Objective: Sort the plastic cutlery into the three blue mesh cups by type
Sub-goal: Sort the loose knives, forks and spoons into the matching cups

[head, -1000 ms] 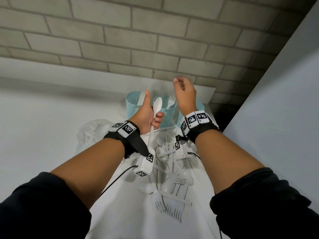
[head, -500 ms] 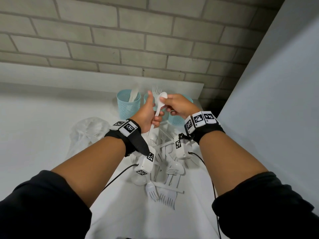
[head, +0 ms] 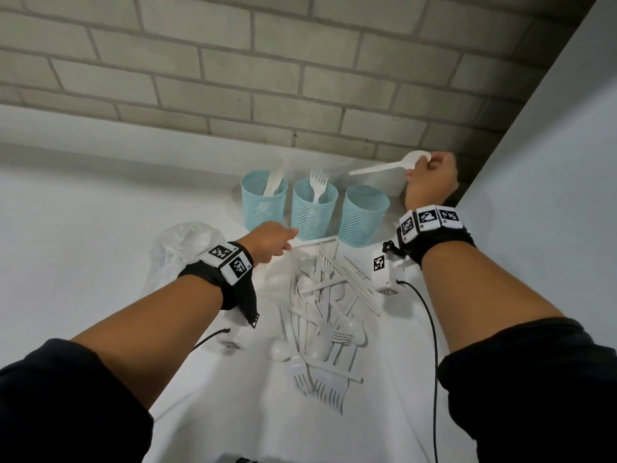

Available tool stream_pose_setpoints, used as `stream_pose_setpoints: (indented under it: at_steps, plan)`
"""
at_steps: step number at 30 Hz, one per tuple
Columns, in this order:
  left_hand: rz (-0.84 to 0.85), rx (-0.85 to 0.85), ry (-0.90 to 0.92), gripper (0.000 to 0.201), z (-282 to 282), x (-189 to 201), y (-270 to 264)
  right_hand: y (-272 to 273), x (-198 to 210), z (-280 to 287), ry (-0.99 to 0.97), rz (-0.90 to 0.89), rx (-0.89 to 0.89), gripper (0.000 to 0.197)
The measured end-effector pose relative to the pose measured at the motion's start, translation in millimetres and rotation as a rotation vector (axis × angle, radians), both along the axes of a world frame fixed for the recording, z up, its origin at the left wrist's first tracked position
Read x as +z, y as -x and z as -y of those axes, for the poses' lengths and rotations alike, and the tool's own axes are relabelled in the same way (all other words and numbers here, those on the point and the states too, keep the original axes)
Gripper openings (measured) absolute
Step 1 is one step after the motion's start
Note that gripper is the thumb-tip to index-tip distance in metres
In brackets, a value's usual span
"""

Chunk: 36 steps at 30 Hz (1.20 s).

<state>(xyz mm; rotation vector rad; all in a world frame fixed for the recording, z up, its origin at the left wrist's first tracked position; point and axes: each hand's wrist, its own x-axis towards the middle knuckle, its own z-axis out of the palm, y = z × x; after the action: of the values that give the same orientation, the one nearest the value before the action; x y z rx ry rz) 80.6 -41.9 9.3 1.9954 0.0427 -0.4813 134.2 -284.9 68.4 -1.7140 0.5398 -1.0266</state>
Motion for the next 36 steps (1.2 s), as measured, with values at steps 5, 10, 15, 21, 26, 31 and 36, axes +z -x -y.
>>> stream_pose_setpoints:
  at_steps: [5,10,15,21,26,31,36]
  plan:
    - [0.136,-0.164,-0.469,0.034,-29.6,-17.0,-5.3,-0.4,-24.2,0.6,0.363,-0.173,-0.005,0.022]
    - [0.026,-0.399,-0.842,0.112,-39.2,-19.4,3.6,-1.8,-44.1,-13.8,0.548,-0.304,0.094,0.026]
    - [-0.020,-0.473,-0.950,0.125,-31.3,-21.2,17.6,7.9,-40.7,-49.4,0.775,-0.252,0.474,0.015]
    - [0.041,-0.374,-1.037,0.101,-23.3,-26.0,32.6,18.0,-50.7,-92.5,0.963,-0.935,1.039,0.019]
    - [0.023,-0.345,-0.989,0.076,-31.8,-32.1,33.8,18.0,-79.3,-113.6,1.123,-0.997,0.953,0.032]
    - [0.084,-0.319,-0.842,0.054,-34.4,-39.1,32.2,18.7,-95.7,-122.9,1.118,-1.033,0.873,0.034]
    - [0.111,-0.239,-0.707,0.047,-21.0,-41.3,31.8,21.8,-99.5,-134.9,1.149,-1.003,0.822,0.037]
